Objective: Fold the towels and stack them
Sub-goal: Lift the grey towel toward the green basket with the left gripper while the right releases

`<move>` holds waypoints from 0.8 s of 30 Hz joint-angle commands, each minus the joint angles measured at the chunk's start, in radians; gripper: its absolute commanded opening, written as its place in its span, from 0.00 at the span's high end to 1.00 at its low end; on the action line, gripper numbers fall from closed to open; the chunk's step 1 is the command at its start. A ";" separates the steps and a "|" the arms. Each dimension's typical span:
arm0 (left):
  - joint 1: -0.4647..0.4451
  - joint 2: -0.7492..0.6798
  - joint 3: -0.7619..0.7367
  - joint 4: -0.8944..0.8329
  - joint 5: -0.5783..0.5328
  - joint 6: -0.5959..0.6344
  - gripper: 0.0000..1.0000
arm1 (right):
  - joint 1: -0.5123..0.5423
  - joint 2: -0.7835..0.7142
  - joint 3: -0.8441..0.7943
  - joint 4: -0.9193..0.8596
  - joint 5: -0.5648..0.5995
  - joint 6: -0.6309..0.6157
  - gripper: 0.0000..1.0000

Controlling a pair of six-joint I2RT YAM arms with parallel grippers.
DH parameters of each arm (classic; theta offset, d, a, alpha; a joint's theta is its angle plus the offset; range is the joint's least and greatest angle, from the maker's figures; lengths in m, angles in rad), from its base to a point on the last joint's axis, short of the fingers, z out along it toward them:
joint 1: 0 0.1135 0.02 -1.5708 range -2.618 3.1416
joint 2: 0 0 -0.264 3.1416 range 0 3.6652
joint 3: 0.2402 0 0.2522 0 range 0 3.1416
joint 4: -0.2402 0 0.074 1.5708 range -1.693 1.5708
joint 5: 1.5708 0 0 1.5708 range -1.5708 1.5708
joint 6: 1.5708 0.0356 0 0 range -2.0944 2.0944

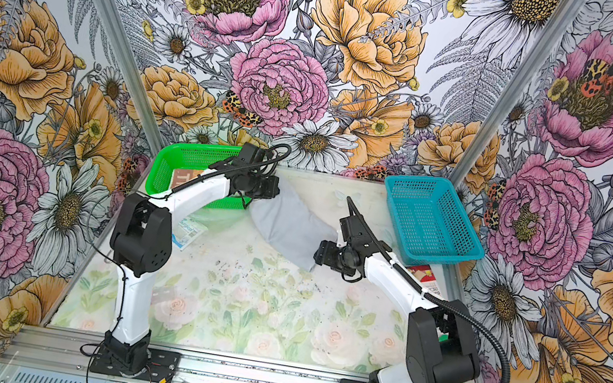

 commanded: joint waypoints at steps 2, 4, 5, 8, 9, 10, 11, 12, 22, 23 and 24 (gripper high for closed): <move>-0.004 0.127 0.280 -0.296 -0.192 0.121 1.00 | -0.004 -0.086 -0.020 -0.041 -0.013 0.000 0.22; 0.004 0.191 0.421 -0.382 -0.230 0.135 1.00 | -0.004 -0.115 -0.035 -0.049 -0.013 0.004 0.22; 0.008 0.224 0.488 -0.420 -0.245 0.142 1.00 | -0.003 -0.130 -0.044 -0.054 -0.014 0.006 0.21; 0.028 0.279 0.633 -0.495 -0.263 0.149 1.00 | -0.002 -0.166 -0.067 -0.061 -0.017 0.016 0.21; 0.036 0.292 0.675 -0.515 -0.272 0.150 1.00 | -0.002 -0.177 -0.074 -0.061 -0.019 0.019 0.21; 0.044 0.300 0.713 -0.533 -0.281 0.154 1.00 | -0.001 -0.185 -0.079 -0.061 -0.021 0.020 0.20; 0.055 0.315 0.762 -0.556 -0.287 0.159 1.00 | -0.001 -0.191 -0.082 -0.061 -0.025 0.021 0.20; 0.071 0.333 0.818 -0.585 -0.287 0.161 1.00 | 0.000 -0.197 -0.084 -0.061 -0.026 0.022 0.18; 0.221 0.408 1.060 -0.714 -0.227 0.177 1.00 | 0.009 -0.211 -0.073 -0.060 -0.017 0.027 0.01; 0.237 0.410 1.061 -0.711 -0.220 0.177 1.00 | 0.011 -0.208 -0.071 -0.061 -0.017 0.028 0.01; 0.247 0.411 1.062 -0.706 -0.212 0.177 1.00 | 0.012 -0.209 -0.069 -0.061 -0.020 0.028 0.01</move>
